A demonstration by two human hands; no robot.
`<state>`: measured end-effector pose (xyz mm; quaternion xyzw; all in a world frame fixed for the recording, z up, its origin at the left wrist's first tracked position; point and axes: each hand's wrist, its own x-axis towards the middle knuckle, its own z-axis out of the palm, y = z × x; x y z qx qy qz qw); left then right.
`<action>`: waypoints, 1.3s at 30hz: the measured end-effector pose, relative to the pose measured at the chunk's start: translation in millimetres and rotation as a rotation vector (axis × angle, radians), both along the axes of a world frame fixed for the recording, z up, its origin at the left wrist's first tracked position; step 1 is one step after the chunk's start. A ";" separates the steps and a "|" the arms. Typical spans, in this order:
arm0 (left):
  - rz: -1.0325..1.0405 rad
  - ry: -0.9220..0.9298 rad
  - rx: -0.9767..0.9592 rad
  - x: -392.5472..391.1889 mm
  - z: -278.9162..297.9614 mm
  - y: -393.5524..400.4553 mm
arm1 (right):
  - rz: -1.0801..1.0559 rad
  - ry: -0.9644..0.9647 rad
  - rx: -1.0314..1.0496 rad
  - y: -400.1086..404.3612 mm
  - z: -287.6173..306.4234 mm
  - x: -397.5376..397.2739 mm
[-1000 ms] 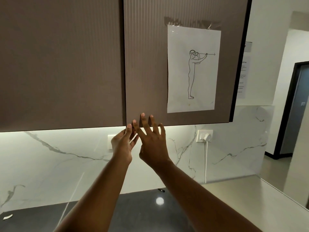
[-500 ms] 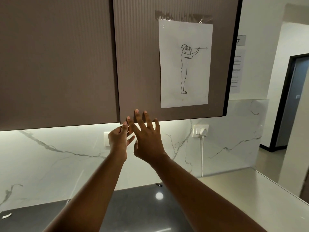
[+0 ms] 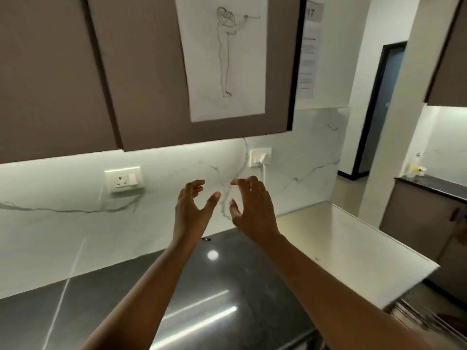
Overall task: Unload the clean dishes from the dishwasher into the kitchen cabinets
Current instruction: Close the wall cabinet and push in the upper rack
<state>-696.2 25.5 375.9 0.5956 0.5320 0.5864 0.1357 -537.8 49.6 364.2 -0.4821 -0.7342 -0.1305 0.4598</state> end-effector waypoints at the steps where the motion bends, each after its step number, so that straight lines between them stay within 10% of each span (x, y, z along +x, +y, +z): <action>1: -0.046 0.026 -0.028 14.0 -11.1 -1.9 | -0.023 0.019 -0.038 -6.4 -12.3 14.9; 17: -0.524 0.218 -0.417 221.9 -168.0 -110.6 | -0.335 0.362 -0.493 -187.0 -169.9 257.8; 39: -0.620 0.399 -0.780 430.1 -283.8 -314.3 | -0.546 0.371 -0.751 -448.0 -268.8 473.5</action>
